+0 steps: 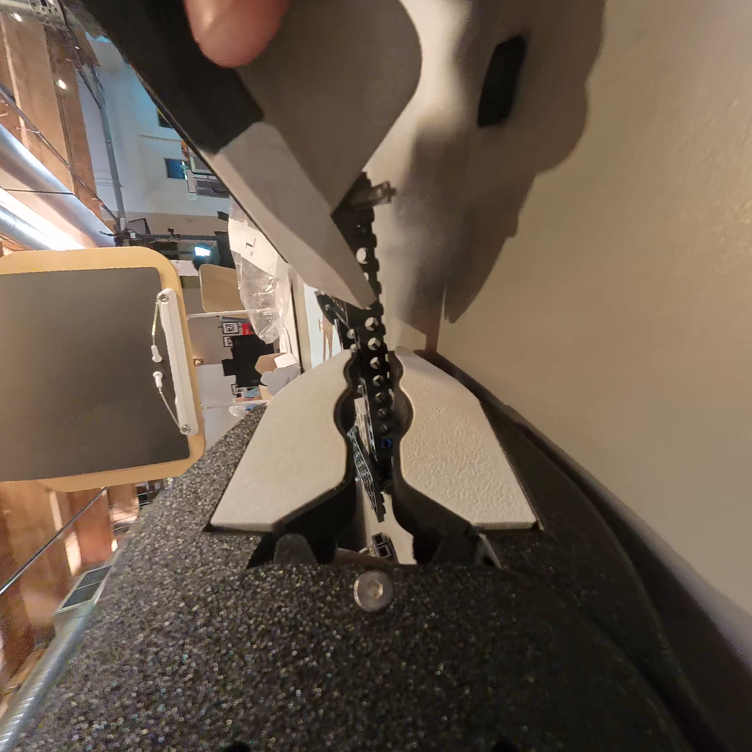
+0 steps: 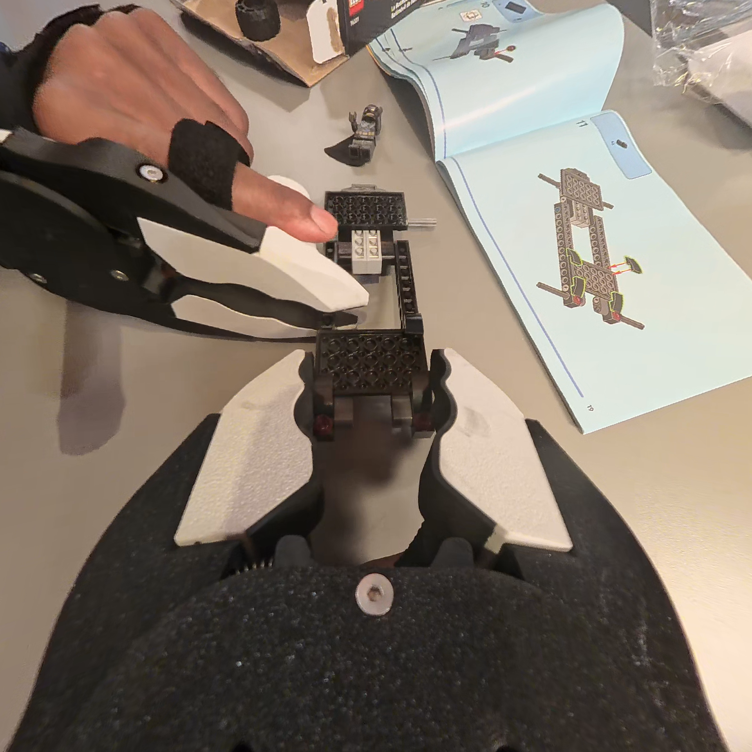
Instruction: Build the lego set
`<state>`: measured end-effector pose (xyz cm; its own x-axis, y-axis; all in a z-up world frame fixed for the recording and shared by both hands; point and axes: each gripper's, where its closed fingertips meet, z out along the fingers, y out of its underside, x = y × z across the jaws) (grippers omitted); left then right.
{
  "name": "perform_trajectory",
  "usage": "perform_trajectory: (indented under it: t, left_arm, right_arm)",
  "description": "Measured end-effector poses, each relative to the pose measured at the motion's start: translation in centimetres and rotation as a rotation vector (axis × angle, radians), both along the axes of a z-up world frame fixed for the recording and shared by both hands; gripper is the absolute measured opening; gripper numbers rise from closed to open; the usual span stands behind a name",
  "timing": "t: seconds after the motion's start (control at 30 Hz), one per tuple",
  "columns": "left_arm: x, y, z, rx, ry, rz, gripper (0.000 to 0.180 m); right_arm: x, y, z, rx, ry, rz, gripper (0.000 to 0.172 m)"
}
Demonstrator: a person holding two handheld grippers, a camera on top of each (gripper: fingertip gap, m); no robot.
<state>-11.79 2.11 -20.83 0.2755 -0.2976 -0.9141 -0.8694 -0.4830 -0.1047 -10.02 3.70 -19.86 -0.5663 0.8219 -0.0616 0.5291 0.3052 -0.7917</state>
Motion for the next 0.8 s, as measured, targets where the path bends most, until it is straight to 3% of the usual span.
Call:
perform_trajectory:
  t: [0.37, 0.57, 0.8]
  left_arm:
    - [0.5, 0.4, 1.0, 0.086, 0.097, -0.106, 0.013]
    - [1.7, 0.8, 1.3, 0.124, 0.084, -0.243, 0.013]
    - [3.7, 0.5, 1.9, 0.186, 0.149, -0.435, 0.013]
  right_arm:
    - [1.1, 0.2, 1.0, -0.042, -0.033, 0.01, 0.055]
    - [2.2, 1.6, 3.8, -0.244, -0.159, 0.009, 0.054]
    - [3.5, 2.0, 3.0, -0.556, -0.374, -0.01, 0.052]
